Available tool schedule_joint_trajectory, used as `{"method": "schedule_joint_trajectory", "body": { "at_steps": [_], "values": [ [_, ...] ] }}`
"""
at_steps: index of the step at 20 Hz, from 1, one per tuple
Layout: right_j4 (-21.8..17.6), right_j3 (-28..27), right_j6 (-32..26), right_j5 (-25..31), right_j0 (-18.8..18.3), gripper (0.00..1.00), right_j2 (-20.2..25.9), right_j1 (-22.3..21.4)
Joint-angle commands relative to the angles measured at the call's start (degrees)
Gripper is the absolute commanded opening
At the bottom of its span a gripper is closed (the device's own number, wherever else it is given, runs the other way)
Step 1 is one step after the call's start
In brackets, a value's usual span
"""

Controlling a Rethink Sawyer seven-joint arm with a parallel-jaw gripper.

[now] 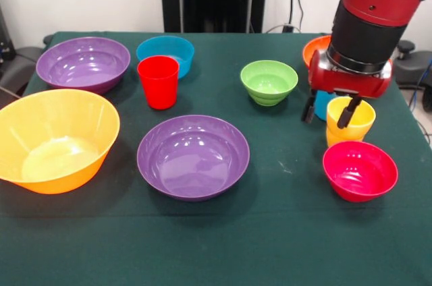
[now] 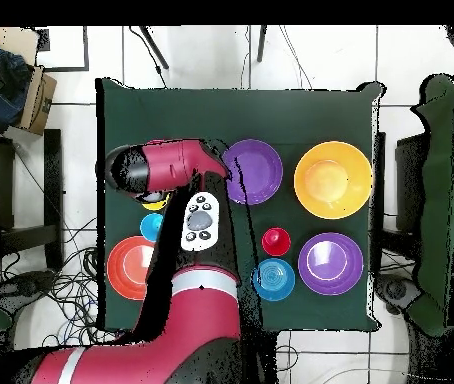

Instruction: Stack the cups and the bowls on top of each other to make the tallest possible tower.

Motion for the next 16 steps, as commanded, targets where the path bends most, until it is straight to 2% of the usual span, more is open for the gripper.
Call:
{"method": "schedule_joint_trajectory", "body": {
  "at_steps": [1, 5, 10, 11, 12, 13, 16],
  "values": [
    [2.4, 7.7, 15.2, -5.5, 1.3, 1.0, -1.3, 0.4],
    [3.7, 11.8, 17.5, -6.9, 2.6, 1.0, -3.3, -2.0],
    [5.5, 12.3, 21.0, -6.1, 5.6, 1.0, -5.5, -2.5],
    [5.8, 9.0, 21.6, -4.2, 6.3, 1.0, -5.9, -0.8],
    [6.0, 8.8, 21.8, -3.9, 6.5, 1.0, -6.1, -0.8],
    [6.2, 6.0, 22.0, -2.6, 6.8, 1.0, -6.3, 0.8],
    [6.6, 5.1, 20.7, -3.5, 6.1, 1.0, -5.1, 1.6]
  ]
}}
